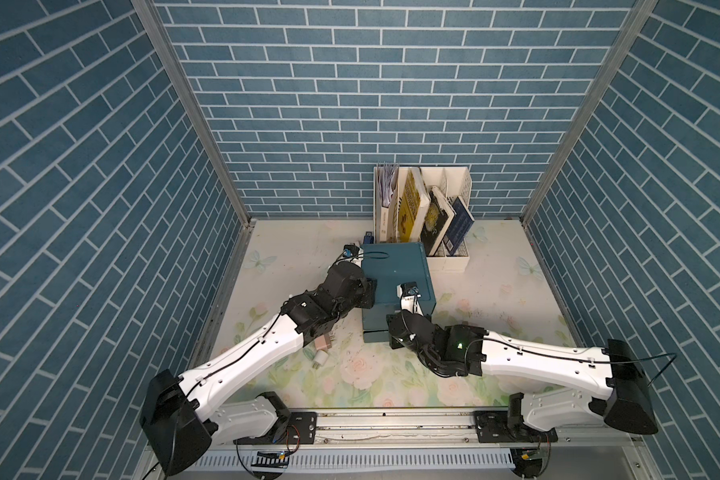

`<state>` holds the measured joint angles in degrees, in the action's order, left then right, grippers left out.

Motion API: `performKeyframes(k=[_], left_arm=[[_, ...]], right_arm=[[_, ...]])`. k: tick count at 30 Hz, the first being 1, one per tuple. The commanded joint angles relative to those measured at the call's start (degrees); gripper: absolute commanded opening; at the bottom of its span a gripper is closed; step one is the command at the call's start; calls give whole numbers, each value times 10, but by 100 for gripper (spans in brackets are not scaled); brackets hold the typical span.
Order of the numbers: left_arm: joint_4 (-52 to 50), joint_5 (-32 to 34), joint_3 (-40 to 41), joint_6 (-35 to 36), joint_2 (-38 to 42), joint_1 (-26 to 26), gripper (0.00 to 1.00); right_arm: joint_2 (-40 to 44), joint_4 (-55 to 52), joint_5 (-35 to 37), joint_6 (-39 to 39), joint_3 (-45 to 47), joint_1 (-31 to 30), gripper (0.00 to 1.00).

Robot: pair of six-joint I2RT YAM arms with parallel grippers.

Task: Place the plugs into the drawer by color
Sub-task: Close the drawer in the storage box, then open the drawer in the storage box.

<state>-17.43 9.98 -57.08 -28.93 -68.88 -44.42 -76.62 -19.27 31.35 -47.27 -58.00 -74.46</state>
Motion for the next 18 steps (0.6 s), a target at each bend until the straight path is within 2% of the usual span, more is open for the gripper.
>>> performKeyframes(k=[1,4,7,12,14,18], left_arm=[[-6,24,-3,14,-10,0,51],[-11,29,1,12,-5,0,51],[-16,30,6,9,3,0,51],[-15,20,17,1,17,0,51],[-14,14,18,0,19,0,52],[-11,3,18,-5,20,0,51]], right_arm=[[-3,59,-36,45,1,-9,40],[8,43,-12,25,8,-15,42],[61,52,15,-37,68,-20,44],[168,172,4,-146,227,-39,54],[181,202,1,-177,267,-43,59],[177,263,2,-203,311,-42,62]])
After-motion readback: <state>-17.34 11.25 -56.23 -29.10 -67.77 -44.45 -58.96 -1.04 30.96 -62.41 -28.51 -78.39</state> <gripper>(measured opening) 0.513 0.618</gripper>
